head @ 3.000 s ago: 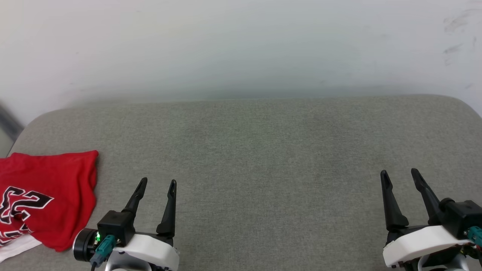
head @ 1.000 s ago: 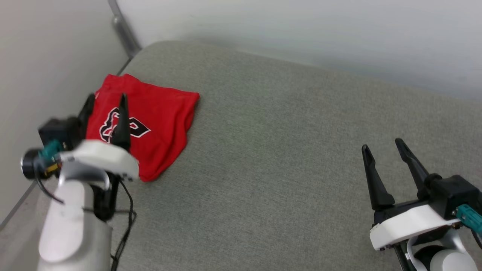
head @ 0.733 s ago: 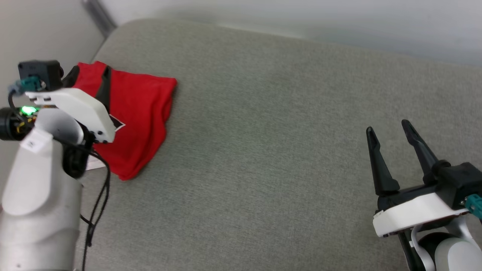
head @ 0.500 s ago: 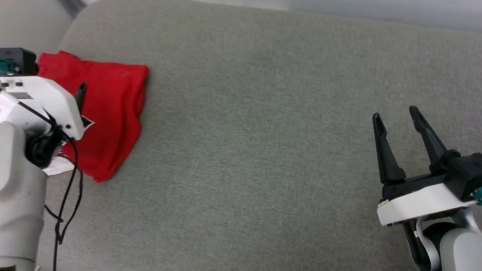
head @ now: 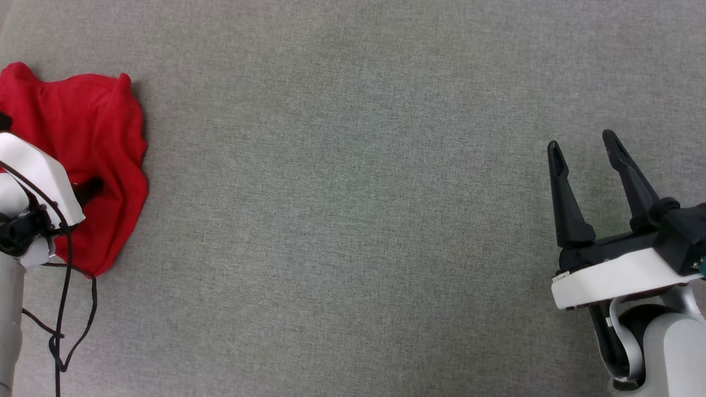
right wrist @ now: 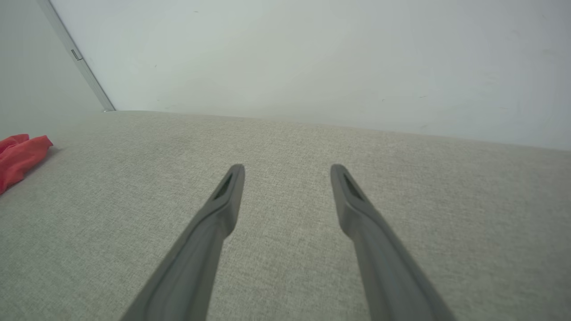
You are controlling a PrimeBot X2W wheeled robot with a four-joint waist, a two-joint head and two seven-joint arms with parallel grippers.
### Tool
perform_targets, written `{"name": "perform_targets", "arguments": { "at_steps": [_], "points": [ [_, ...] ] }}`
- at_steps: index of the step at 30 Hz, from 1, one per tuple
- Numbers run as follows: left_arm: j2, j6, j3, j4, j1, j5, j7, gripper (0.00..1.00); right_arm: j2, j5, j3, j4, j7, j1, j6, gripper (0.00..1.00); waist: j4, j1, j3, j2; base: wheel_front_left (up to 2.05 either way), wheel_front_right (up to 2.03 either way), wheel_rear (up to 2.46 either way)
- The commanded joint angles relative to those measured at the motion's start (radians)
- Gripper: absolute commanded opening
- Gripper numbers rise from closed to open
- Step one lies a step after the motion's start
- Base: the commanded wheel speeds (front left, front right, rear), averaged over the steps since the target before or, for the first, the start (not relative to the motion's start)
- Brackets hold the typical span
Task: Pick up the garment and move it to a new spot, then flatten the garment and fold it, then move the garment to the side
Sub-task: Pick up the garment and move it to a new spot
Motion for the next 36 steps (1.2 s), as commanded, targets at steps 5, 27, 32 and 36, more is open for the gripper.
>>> {"name": "perform_targets", "arguments": {
  "at_steps": [5, 27, 32, 36],
  "points": [
    [-0.029, 0.011, -0.02, 0.045, 0.043, 0.013, -0.028, 0.0, 0.0, -0.018, 0.004, 0.011, 0.0, -0.019, 0.0, 1.0, 0.0, -0.0001, -0.016, 0.0, 0.0, 0.0, 0.0],
    [-0.04, 0.082, -0.046, -0.055, -0.072, 0.171, -0.729, 0.0, 0.001, 0.032, -0.052, 0.071, -0.041, 0.094, 0.0, 1.0, 0.03, -0.0001, -0.294, 0.0, 0.0, 0.0, 0.0],
    [-0.081, 0.094, -0.06, -0.114, -0.077, 0.181, -0.818, 0.0, 0.001, 0.049, -0.058, 0.077, -0.053, 0.122, 0.0, 1.0, -0.001, -0.0001, -0.341, 0.0, 0.0, 0.0, 0.0],
    [-0.136, 0.096, -0.073, -0.18, -0.035, 0.168, -0.853, 0.0, 0.001, 0.07, -0.058, 0.082, -0.056, 0.14, 0.0, 1.0, -0.038, -0.0001, -0.363, 0.0, 0.0, 0.0, 0.0]
  ]
}}
